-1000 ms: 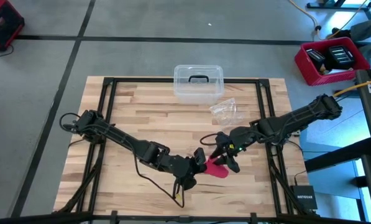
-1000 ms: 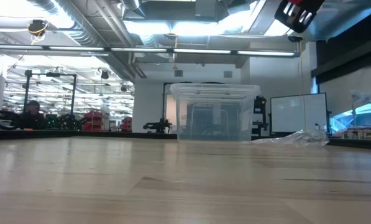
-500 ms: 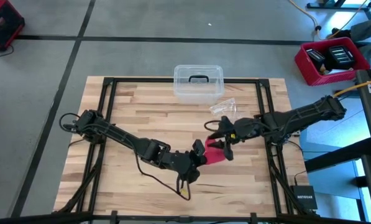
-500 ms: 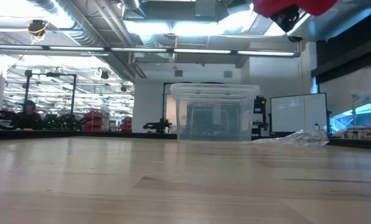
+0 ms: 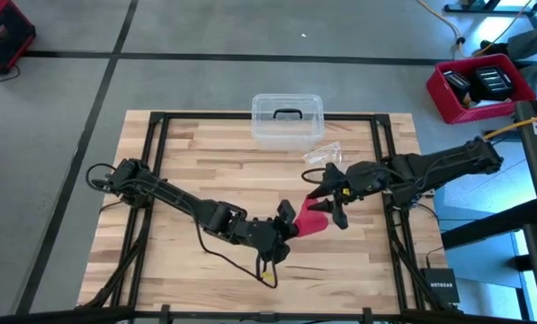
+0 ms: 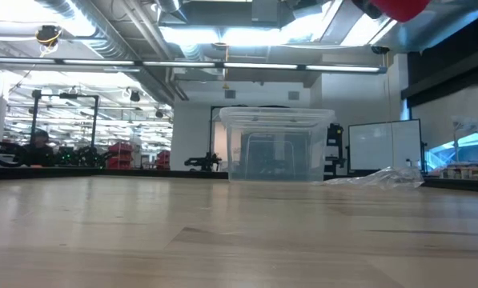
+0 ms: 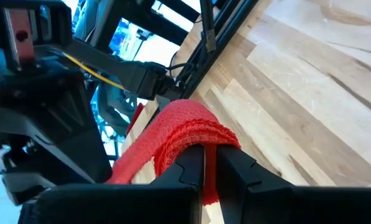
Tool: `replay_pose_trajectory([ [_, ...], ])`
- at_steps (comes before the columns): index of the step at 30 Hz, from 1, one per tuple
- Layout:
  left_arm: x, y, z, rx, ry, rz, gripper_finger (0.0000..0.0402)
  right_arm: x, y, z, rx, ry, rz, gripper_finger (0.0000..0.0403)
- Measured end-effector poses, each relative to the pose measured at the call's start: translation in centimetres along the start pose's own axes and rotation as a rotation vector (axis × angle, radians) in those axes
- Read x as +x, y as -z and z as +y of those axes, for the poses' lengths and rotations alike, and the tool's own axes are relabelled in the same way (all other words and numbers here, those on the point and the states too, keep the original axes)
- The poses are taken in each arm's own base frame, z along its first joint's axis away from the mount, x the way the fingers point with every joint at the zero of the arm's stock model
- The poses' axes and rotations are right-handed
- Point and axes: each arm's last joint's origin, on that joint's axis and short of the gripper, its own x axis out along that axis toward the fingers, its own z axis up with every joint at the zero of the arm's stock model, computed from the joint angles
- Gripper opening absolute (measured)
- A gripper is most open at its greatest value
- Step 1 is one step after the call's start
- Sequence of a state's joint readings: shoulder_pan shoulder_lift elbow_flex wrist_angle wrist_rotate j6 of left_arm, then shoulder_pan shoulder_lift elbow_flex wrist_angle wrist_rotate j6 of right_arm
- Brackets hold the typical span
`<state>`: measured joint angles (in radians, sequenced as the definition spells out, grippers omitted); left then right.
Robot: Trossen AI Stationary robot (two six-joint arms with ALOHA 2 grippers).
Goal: Roll bandage
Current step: Roll the red bandage
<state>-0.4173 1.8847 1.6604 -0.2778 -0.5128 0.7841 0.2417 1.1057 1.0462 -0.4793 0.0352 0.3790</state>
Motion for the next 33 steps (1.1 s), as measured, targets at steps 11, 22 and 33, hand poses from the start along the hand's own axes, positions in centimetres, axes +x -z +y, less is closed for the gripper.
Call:
replay_pose_trajectory([
  [11,0.0,0.0,0.0,-0.004,0.003,0.002,0.0017,2.0,0.3,-0.1,-0.09,0.047,0.046,0.0159],
  [22,0.0,-0.1,-0.1,-0.02,0.019,-0.014,0.0017,2.8,0.5,0.0,-0.052,-0.125,0.17,0.0159],
  [33,0.0,-0.1,-0.1,-0.025,0.018,-0.015,0.0017,0.2,-2.2,-0.4,-0.046,-0.182,0.217,0.0159],
])
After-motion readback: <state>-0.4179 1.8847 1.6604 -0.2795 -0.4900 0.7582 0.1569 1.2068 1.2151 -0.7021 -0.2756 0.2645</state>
